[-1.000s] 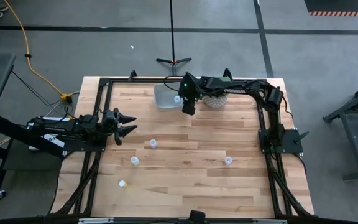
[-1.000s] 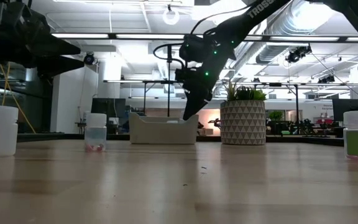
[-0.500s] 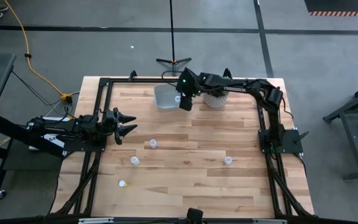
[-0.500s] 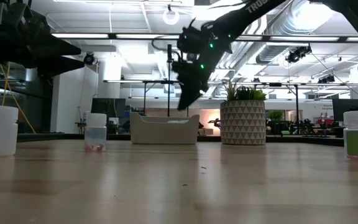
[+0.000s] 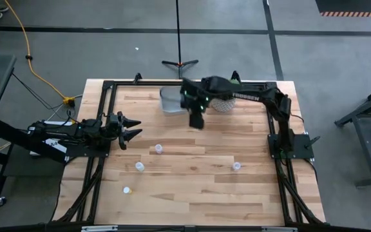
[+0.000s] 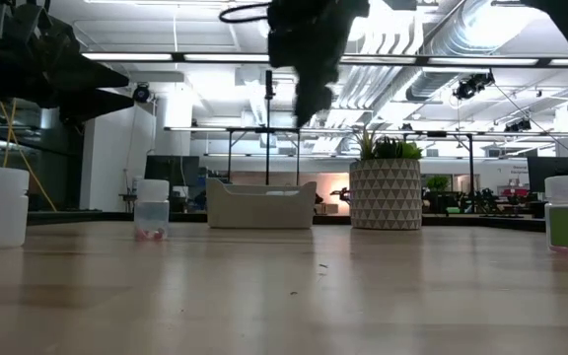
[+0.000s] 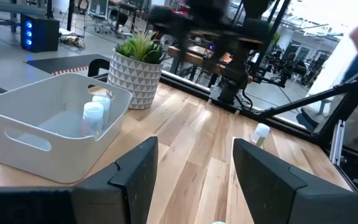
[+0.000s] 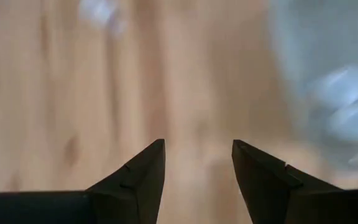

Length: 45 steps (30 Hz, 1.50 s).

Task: Pick and place pill bottles into a basket
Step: Put the white pill bottle into the gray bin

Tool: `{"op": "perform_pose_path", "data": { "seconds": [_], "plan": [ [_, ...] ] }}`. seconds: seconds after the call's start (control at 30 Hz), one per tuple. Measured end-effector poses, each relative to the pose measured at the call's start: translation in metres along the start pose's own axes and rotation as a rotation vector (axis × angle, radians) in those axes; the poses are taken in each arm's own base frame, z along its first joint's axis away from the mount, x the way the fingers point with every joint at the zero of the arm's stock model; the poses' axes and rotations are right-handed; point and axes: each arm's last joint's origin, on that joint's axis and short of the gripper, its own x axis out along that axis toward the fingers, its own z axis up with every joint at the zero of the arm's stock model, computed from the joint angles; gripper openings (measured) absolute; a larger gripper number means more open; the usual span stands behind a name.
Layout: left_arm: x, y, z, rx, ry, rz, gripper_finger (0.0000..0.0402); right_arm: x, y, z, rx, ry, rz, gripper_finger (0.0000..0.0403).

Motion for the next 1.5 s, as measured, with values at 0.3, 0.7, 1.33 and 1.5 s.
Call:
{"op": "perform_pose_path", "data": {
  "seconds": [0.3,0.7,1.33,1.5],
  "plan": [
    [0.000,0.000,0.000,0.000,0.000,-0.001,0.0244,0.007,0.091,-0.040,0.020,0.453,0.029,0.0172],
    [0.000,0.000,0.000,0.000,0.000,-0.001,0.0243,0.026,0.155,-0.070,0.017,0.548,-0.058,0.0226],
    [0.000,0.000,0.000,0.000,0.001,-0.003,0.0244,0.069,0.164,-0.161,-0.036,0.709,-0.076,0.0264],
    [0.000,0.000,0.000,0.000,0.001,-0.004,0.0243,0.072,0.162,-0.169,-0.038,0.619,-0.081,0.0264]
  ]
}}
